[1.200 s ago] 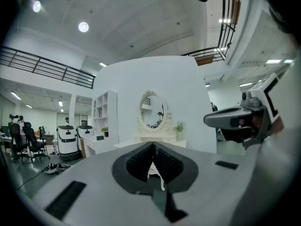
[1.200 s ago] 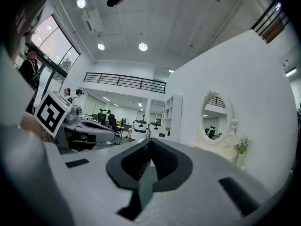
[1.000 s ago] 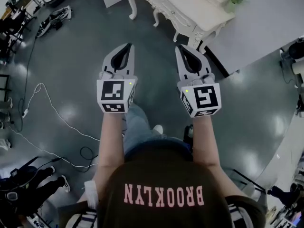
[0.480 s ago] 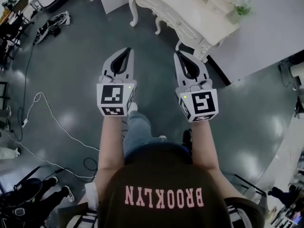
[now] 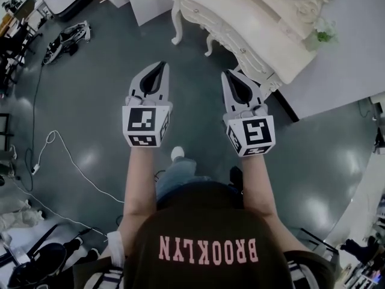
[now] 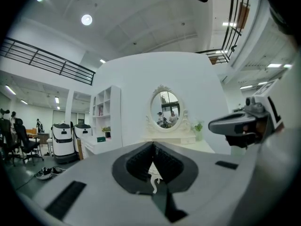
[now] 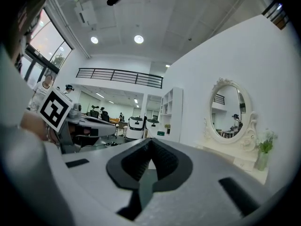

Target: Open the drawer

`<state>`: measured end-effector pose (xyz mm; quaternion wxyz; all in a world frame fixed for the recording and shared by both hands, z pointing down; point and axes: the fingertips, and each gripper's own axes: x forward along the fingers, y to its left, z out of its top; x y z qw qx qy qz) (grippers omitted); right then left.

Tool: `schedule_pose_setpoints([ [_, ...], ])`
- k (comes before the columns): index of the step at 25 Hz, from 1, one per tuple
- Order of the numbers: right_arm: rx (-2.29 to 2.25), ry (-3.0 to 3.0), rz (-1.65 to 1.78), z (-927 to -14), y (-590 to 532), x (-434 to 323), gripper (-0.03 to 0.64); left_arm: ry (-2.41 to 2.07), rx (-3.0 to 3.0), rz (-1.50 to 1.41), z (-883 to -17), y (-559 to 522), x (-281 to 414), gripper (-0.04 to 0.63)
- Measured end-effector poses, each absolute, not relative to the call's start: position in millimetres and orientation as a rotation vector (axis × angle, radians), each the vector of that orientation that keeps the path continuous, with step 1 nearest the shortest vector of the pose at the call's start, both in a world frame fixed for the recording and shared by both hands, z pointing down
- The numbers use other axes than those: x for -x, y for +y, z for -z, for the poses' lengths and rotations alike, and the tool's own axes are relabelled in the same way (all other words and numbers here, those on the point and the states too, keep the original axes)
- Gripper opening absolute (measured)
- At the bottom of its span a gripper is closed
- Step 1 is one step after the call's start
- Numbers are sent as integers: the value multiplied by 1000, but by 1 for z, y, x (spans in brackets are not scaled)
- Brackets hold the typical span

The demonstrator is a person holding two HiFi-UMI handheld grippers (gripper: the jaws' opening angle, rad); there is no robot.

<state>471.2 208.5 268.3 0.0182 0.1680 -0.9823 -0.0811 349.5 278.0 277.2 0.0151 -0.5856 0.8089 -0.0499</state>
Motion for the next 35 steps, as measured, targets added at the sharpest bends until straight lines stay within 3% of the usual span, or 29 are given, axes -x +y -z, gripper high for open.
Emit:
schedule_pose_setpoints([
  [11,-565,-3026,245,-272,180,-366,-3,2507,1851,152,-282,253,-241,-2],
  [35,-481,-3017,151,-301,80,-209,-2,2597,1823,186,-307,173,-94,-2],
])
